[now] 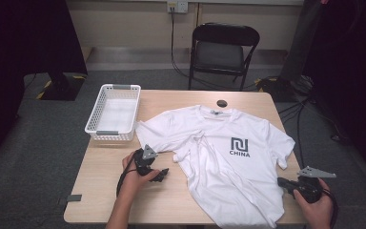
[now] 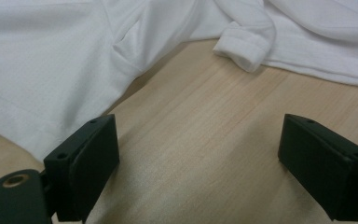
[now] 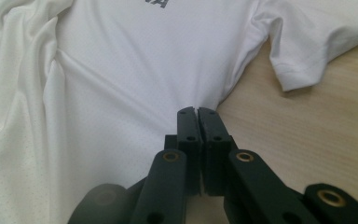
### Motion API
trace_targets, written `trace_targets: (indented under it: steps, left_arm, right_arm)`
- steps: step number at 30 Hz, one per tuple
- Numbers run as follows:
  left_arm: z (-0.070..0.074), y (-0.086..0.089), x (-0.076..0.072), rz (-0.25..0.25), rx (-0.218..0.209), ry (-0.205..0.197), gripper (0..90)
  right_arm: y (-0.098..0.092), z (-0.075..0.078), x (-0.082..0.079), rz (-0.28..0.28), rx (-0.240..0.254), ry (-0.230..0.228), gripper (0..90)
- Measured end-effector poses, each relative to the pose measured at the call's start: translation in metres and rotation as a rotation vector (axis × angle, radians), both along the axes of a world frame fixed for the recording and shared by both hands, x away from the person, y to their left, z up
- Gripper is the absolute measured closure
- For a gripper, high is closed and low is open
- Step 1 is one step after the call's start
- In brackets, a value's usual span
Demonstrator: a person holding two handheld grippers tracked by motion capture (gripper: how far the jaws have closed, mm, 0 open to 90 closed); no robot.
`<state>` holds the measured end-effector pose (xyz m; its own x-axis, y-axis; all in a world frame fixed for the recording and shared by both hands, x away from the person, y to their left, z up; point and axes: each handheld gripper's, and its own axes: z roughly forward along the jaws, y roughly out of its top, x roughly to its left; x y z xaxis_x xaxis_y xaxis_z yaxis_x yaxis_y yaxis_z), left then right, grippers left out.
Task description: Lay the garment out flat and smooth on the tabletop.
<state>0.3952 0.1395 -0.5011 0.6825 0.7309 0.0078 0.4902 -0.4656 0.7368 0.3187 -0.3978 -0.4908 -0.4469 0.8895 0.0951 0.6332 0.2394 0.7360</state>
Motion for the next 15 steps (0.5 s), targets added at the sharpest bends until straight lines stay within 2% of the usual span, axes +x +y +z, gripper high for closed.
trace_targets:
  steps: [4,6,8,9,11,13,15]
  left_arm:
    - [0.0,0.0,0.0,0.0,0.0,0.0,11.7]
    - [0.0,0.0,0.0,0.0,-0.001,0.0,11.7]
    - [0.0,0.0,0.0,0.0,0.0,0.0,11.7]
    - [0.0,0.0,0.0,0.0,0.0,0.0,11.7]
    - [0.0,0.0,0.0,0.0,0.0,0.0,11.7]
    - [0.0,0.0,0.0,0.0,0.0,0.0,11.7]
    - [0.0,0.0,0.0,0.0,0.0,0.0,11.7]
  right_arm:
    - [-0.005,0.0,-0.009,0.009,0.005,0.016,87.8]
    - [-0.007,-0.002,-0.011,-0.013,-0.001,0.028,78.4]
    - [-0.009,-0.001,-0.012,-0.032,-0.005,0.015,68.6]
    - [-0.009,-0.001,-0.013,-0.045,-0.003,0.007,67.8]
    - [-0.009,0.002,-0.013,-0.039,-0.002,-0.017,66.2]
    - [-0.006,0.006,-0.012,-0.04,-0.021,-0.047,60.9]
    - [-0.001,0.009,-0.007,-0.018,-0.014,-0.064,55.2]
